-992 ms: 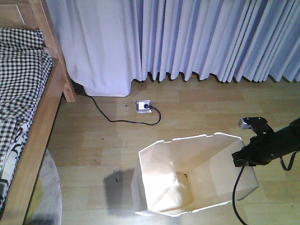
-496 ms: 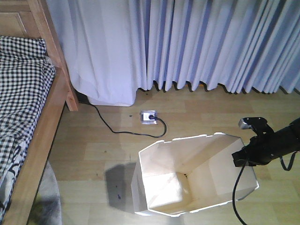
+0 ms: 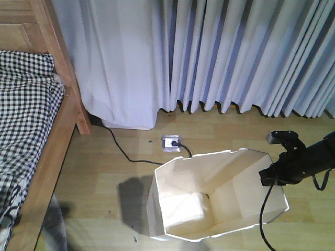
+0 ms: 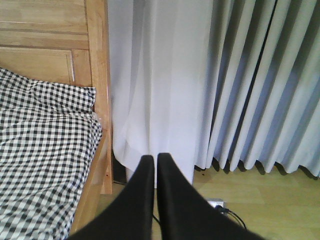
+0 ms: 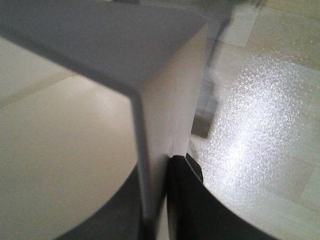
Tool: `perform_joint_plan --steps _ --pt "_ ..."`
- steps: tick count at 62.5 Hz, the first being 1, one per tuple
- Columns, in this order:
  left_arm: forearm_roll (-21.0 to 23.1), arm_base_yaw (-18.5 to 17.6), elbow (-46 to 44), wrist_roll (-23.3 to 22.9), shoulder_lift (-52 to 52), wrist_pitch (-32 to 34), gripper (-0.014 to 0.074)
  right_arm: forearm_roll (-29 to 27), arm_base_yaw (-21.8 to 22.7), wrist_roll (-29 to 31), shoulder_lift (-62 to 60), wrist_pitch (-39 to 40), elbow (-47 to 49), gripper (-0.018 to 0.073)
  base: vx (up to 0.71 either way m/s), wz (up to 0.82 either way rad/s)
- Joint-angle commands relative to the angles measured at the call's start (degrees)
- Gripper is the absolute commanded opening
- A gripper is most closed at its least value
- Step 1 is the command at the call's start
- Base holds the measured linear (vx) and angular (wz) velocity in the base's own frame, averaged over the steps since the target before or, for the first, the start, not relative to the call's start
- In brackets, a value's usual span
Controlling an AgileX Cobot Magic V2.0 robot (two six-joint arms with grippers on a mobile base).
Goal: Move trash bin to bedside with robot
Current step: 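Drive forward carrying the bin toward the bed's foot near the outlet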
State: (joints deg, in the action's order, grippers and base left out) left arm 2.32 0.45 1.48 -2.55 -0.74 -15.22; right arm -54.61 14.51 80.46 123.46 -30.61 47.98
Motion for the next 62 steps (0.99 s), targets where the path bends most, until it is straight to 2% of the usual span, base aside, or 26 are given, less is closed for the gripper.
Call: perform_joint_plan --steps 1,62 --pt "0.2 0.0 0.7 -0.3 -0.8 4.0 -0.0006 -4.0 0.1 0.0 -4.0 -9.7 0.8 -0.0005 0.17 0.0" --pt "0.2 0.0 0.7 -0.3 -0.8 4.0 -0.0006 -4.0 0.1 0.0 -4.0 -9.7 0.8 -0.0005 0.09 0.0"
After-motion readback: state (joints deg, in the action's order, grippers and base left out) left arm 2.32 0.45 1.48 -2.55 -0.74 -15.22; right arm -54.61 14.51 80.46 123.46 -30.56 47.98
